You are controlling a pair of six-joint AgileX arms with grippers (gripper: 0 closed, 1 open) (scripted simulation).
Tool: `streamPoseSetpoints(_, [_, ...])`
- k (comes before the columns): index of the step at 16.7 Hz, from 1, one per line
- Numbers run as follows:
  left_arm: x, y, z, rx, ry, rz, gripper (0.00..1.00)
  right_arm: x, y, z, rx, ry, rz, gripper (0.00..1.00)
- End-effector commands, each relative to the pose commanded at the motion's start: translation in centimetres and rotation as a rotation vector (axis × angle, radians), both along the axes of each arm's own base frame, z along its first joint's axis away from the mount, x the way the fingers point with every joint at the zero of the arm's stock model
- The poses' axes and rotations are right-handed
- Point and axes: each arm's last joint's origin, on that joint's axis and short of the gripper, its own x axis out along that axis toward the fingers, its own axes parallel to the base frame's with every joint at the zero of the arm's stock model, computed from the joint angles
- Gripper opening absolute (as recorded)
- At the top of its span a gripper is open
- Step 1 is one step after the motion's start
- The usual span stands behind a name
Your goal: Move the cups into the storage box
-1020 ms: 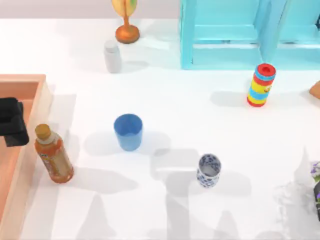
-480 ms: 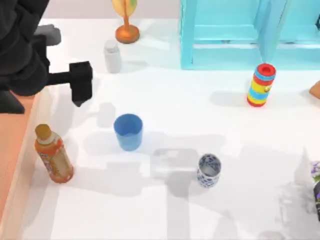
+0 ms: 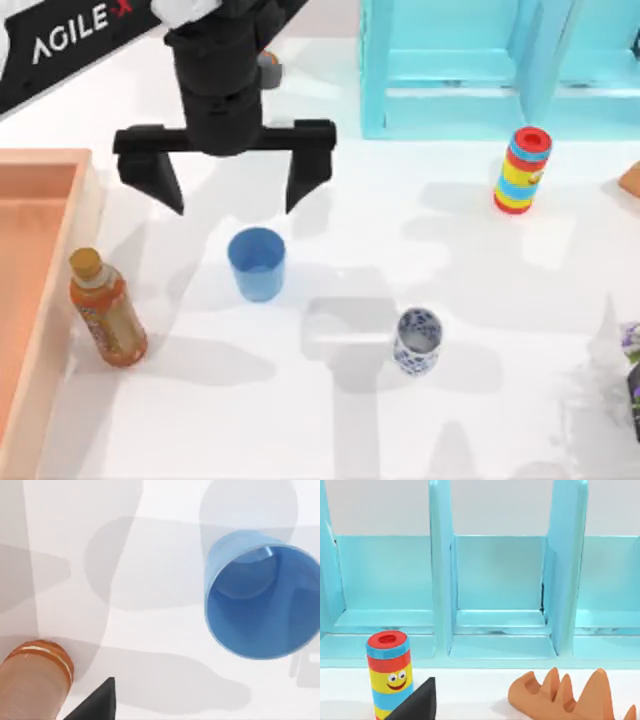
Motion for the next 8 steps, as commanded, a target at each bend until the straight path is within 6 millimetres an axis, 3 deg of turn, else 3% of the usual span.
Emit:
streamPoseSetpoints(4, [0.2,-3.5,0.1,-0.016,0.001,-0.028,1.00,0.0,0.0,0.0,0.000,0.000,0.000,1.00])
streamPoseSetpoints(8, [0.2,-3.8,0.1,-0.018,0.000,-0.031,1.00,0.0,0.0,0.0,0.000,0.000,0.000,1.00])
